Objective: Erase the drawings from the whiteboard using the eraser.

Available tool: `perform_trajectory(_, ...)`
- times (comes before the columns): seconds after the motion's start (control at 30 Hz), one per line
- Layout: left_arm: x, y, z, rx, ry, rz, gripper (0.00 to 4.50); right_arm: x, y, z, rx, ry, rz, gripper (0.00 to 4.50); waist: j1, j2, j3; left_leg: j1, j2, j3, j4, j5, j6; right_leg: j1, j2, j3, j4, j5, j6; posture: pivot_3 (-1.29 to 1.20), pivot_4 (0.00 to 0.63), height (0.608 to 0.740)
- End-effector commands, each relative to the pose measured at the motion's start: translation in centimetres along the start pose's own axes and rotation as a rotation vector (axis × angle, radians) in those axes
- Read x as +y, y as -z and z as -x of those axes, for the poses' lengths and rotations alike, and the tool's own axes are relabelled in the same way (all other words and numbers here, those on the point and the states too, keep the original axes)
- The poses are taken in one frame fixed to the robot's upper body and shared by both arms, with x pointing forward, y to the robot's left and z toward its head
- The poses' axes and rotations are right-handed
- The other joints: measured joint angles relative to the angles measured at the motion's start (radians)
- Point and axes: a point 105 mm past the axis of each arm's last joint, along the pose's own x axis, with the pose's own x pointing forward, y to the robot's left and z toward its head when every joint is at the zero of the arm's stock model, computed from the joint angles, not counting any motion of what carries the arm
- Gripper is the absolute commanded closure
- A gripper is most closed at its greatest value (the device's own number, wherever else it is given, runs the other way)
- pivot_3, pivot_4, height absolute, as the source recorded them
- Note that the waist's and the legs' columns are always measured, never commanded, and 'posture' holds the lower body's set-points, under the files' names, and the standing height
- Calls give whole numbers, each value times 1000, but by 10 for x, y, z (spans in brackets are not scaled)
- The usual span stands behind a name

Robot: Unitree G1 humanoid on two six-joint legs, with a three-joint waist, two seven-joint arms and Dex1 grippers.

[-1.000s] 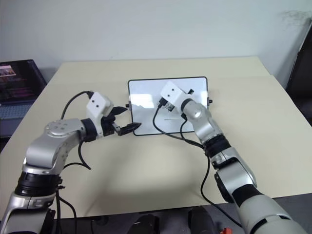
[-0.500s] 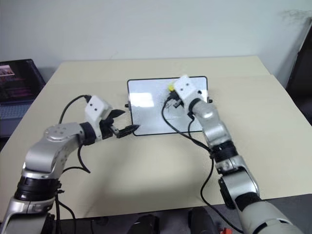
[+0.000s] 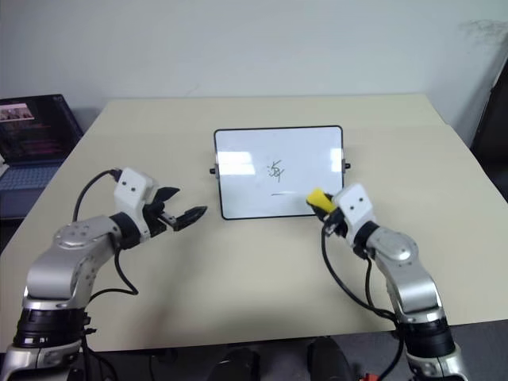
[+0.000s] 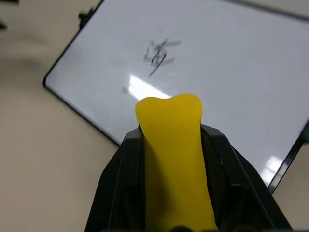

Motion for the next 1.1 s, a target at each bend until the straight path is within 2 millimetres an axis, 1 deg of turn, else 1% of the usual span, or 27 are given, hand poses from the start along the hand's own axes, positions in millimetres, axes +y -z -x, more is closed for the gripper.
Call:
perform_trajectory(0.03, 3, -17, 3, -55, 2, -38, 0, 1, -14, 4, -61, 11, 78, 3306, 0, 0, 0, 0, 0, 1, 0, 0, 0, 0, 0, 0, 0, 0, 0, 0, 150, 740)
perform_trajectory(0.2, -2, -16, -1, -51, 30, -28, 0, 5, -4, 12, -36, 2, 120, 3306, 6, 0, 0, 0, 0, 2, 0, 0, 0, 0, 0, 0, 0, 0, 0, 0, 150, 740)
perform_trajectory(0.3, -4, -15, -2, -47, 38, -25, 0, 6, -9, 9, -65, 16, 122, 3306, 7, -1, 0, 0, 1, 2, 0, 0, 0, 0, 0, 0, -1, 0, 0, 0, 150, 740)
perform_trajectory(0.37, -6, -15, -4, -43, 47, -28, 0, 5, -16, -2, -85, 38, 151, 3306, 6, -1, 0, 0, 1, 2, 0, 0, 0, 0, 0, 0, -1, 0, 0, 0, 150, 740)
perform_trajectory(0.5, -11, -18, -9, -41, 75, -30, 0, 0, -24, -31, -76, 99, 266, 3306, 7, -1, 0, 0, 2, 4, 0, 0, 0, 0, 1, 0, -1, 0, 0, 0, 150, 740)
perform_trajectory(0.6, -13, -19, -10, -42, 91, -32, 0, 4, -37, -51, -91, 81, 331, 3306, 8, -1, 0, 0, 3, 4, 0, 1, -1, 0, 2, 0, -1, 1, -1, 0, 150, 740)
perform_trajectory(0.67, -14, -20, -11, -46, 96, -31, 0, 3, -47, -66, -95, 89, 349, 3306, 8, -1, 0, 0, 4, 4, 0, 1, -2, 0, 3, 0, -1, 1, -1, 0, 150, 740)
perform_trajectory(0.73, -15, -21, -12, -48, 100, -28, 0, -3, -57, -80, -95, 112, 358, 3306, 5, -1, 1, 0, 4, 5, 0, 2, -3, -1, 3, 1, -1, 1, -1, 0, 150, 740)
perform_trajectory(0.9, -18, -19, -13, -43, 114, -31, 0, -22, -73, -104, -75, 167, 375, 3306, 7, -1, 1, 0, 4, 5, 0, 2, -4, -2, 3, 1, -1, 1, -2, 0, 150, 740)
perform_trajectory(1.03, -21, -19, -14, -43, 124, -37, 0, -29, -71, -114, -41, 178, 387, 3306, 7, -1, 1, -1, 4, 5, -1, 2, -4, -2, 3, 1, -1, 1, -2, 0, 150, 740)
perform_trajectory(1.1, -21, -19, -13, -43, 122, -38, 0, -25, -66, -117, -26, 152, 390, 3306, 6, -1, 1, -1, 4, 6, -1, 1, -3, -2, 2, 1, -1, 1, -2, 0, 150, 740)
